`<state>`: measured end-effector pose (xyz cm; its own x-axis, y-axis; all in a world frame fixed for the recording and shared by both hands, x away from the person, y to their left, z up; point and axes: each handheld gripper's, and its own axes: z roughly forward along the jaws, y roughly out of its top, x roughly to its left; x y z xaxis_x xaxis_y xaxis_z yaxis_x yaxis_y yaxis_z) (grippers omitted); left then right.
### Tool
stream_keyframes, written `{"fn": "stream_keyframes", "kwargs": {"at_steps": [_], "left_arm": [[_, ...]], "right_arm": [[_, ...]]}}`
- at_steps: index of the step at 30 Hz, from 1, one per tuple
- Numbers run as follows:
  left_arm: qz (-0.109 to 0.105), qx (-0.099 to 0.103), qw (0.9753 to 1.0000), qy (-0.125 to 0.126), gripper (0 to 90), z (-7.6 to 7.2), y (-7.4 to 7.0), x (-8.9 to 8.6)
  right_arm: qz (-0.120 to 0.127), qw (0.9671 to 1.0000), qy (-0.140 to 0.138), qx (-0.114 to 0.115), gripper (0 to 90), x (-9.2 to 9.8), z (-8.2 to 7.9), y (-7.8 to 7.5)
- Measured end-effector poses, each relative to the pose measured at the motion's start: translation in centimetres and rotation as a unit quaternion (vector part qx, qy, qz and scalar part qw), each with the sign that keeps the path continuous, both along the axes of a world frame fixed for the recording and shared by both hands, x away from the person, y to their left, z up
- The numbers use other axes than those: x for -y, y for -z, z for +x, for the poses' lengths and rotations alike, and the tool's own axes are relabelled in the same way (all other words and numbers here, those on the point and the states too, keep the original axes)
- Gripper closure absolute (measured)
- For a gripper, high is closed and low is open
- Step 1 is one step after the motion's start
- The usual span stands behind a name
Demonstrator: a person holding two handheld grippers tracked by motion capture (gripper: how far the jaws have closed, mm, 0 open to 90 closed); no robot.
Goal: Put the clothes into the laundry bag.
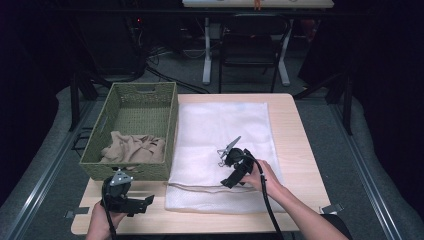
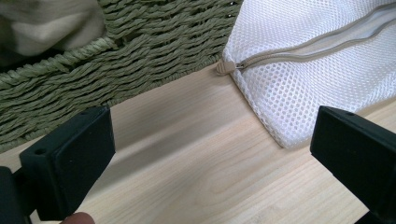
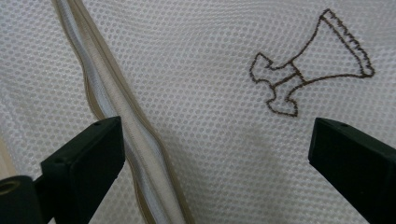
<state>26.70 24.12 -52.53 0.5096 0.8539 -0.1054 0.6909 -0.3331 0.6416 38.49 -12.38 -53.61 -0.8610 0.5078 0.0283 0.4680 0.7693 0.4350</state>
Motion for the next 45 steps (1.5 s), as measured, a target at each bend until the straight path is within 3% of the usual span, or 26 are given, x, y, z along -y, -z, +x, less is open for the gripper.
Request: {"fn": "stream_keyframes", "kwargs": {"at_steps": [8,18,29,30,35,45], "left_arm": [[0.0,0.0,1.0,0.002,0.0,0.0,0.0,-0.1],[0.001,-0.001,1.0,0.007,0.0,0.0,0.0,0.0],[0.003,-0.003,0.9999,0.011,0.0,-0.1,0.0,0.0],[0.0,0.004,0.9999,0.01,0.0,-0.2,0.0,0.1],[0.005,-0.001,0.9999,0.014,0.0,-0.1,0.0,0.1],[0.009,-0.003,0.9998,0.017,0.0,-0.2,0.1,0.2]], "right_arm": [[0.002,0.9999,0.004,-0.01,11.4,-0.1,0.1,1.0],[-0.012,0.9997,-0.007,-0.019,13.7,-0.4,0.0,2.0],[-0.026,0.9996,-0.009,-0.001,22.8,-0.3,-0.1,2.4],[-0.026,0.9996,-0.01,0.001,24.9,-0.3,0.0,2.4],[-0.028,0.9995,-0.011,0.0,25.2,-0.3,0.0,2.4],[-0.013,0.9994,0.031,0.006,45.9,0.4,0.5,2.1]]}}
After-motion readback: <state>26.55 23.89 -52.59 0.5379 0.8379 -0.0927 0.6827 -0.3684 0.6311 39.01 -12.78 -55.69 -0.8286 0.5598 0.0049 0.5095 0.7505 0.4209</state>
